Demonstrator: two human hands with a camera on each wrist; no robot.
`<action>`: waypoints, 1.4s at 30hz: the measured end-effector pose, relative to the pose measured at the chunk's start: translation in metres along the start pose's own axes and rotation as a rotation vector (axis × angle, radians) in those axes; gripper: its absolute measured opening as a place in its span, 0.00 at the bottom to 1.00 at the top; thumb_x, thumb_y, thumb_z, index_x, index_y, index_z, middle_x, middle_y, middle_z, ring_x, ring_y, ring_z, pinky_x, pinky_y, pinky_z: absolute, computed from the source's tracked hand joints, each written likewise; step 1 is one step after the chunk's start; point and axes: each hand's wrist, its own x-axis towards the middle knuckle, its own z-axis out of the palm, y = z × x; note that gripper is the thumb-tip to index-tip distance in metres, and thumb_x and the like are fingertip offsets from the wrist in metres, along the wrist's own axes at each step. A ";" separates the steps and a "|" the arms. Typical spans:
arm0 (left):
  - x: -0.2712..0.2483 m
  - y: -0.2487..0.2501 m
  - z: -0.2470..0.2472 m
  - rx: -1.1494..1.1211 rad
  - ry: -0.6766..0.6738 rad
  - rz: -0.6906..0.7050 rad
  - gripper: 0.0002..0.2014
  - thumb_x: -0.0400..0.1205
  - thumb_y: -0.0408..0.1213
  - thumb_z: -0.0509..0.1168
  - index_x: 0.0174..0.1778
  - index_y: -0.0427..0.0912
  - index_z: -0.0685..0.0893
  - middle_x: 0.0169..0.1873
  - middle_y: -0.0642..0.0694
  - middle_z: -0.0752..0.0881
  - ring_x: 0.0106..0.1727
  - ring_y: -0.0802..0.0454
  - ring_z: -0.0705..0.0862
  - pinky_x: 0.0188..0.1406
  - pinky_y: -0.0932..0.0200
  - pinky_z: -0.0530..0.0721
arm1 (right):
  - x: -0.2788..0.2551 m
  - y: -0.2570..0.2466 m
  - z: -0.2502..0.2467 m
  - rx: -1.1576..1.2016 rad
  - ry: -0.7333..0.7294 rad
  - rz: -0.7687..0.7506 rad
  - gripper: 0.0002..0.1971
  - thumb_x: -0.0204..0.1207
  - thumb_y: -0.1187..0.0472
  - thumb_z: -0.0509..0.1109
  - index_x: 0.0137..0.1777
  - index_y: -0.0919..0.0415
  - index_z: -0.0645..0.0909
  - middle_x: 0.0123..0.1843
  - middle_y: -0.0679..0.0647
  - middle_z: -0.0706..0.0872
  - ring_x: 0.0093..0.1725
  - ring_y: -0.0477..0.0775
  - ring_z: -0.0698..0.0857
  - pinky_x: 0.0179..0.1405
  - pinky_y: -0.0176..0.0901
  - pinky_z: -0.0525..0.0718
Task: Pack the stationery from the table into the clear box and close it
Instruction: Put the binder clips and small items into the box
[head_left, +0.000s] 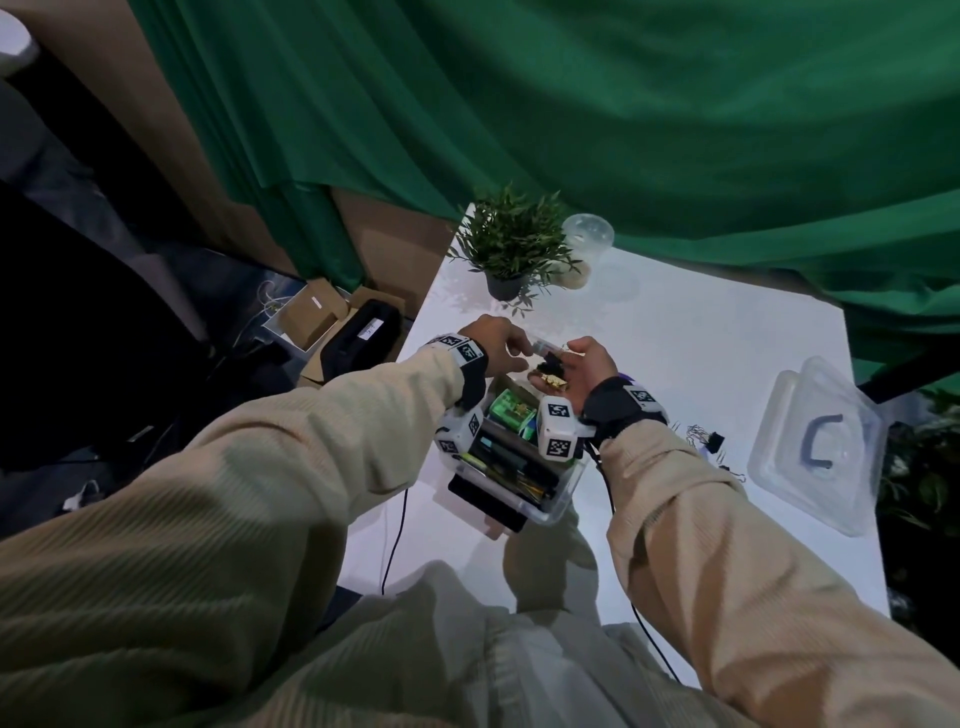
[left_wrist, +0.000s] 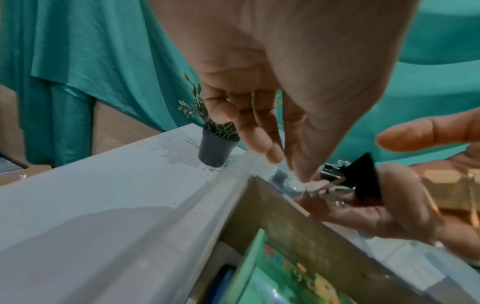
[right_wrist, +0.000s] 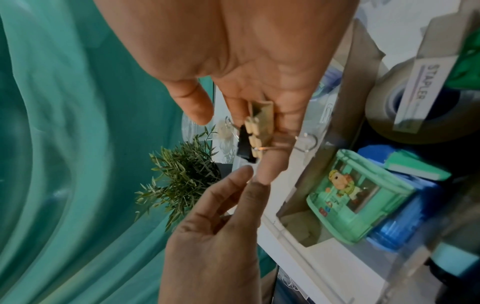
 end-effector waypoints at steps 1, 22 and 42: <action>0.000 -0.001 -0.001 -0.001 0.006 -0.019 0.10 0.76 0.43 0.72 0.53 0.52 0.89 0.50 0.50 0.88 0.52 0.52 0.84 0.50 0.61 0.80 | -0.002 -0.001 0.000 0.005 -0.010 0.012 0.17 0.80 0.56 0.55 0.50 0.69 0.79 0.41 0.60 0.75 0.45 0.63 0.77 0.34 0.48 0.83; -0.023 0.031 0.004 0.308 -0.211 0.044 0.04 0.76 0.46 0.68 0.45 0.55 0.86 0.49 0.52 0.87 0.50 0.49 0.85 0.51 0.52 0.86 | -0.052 -0.019 -0.080 0.208 0.016 -0.213 0.13 0.79 0.58 0.57 0.49 0.65 0.79 0.46 0.64 0.86 0.44 0.64 0.87 0.49 0.52 0.85; -0.033 0.086 0.054 0.561 -0.411 -0.162 0.17 0.67 0.51 0.78 0.44 0.44 0.88 0.42 0.46 0.91 0.35 0.48 0.86 0.36 0.62 0.84 | -0.049 0.046 -0.115 -0.681 0.123 -0.212 0.14 0.78 0.56 0.73 0.60 0.59 0.80 0.45 0.54 0.88 0.37 0.52 0.87 0.35 0.43 0.85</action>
